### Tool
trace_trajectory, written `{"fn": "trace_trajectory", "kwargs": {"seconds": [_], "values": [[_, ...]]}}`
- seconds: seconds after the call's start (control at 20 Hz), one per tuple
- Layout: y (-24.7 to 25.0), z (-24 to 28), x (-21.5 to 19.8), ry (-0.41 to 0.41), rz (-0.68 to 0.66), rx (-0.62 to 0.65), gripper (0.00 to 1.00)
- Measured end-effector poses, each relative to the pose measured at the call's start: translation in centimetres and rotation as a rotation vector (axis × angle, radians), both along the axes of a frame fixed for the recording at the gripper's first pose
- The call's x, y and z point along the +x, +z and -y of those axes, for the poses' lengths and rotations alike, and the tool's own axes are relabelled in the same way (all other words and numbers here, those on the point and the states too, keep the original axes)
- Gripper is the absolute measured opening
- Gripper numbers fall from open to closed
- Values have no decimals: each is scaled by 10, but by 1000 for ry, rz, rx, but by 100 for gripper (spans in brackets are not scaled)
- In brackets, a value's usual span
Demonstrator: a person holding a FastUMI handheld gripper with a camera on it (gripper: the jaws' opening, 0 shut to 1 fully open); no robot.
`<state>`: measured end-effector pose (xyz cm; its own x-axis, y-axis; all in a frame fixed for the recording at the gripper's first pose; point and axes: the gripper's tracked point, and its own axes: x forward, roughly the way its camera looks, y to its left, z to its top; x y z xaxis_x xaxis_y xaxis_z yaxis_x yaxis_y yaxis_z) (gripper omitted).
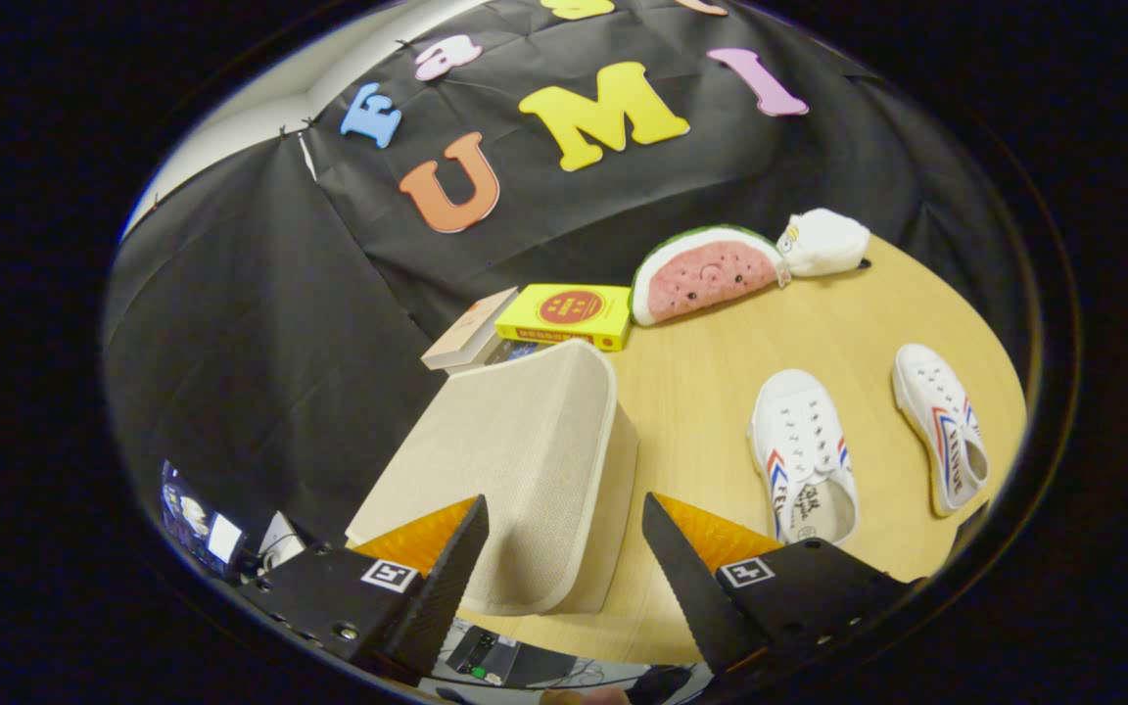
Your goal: Open the storage box then place both shoes into the box .Put the left shoe in first, then the right shoe, with the right side of both shoes facing outward in a uniform manner.
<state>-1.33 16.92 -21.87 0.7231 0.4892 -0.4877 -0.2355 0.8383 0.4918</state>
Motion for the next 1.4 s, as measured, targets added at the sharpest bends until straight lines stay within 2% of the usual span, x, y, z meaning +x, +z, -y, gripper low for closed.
{"fn": "trace_trajectory", "kwargs": {"seconds": [0.2,0.4,0.6,0.7,0.8,1.0,1.05,1.15,1.25,1.3,1.4], "values": [[-11,-11,2,23,-65,87,96],[-17,-25,9,39,-158,243,96],[-16,-38,13,59,-206,308,96],[-12,-42,14,64,-223,323,94],[-13,-42,15,66,-242,311,81],[0,-26,19,36,-251,311,73],[-1,-25,21,30,-250,296,63],[12,-8,23,-24,-219,304,34],[23,-8,17,-15,-220,309,4],[25,-11,17,-3,-215,295,0],[35,-15,15,13,-192,266,0]]}}
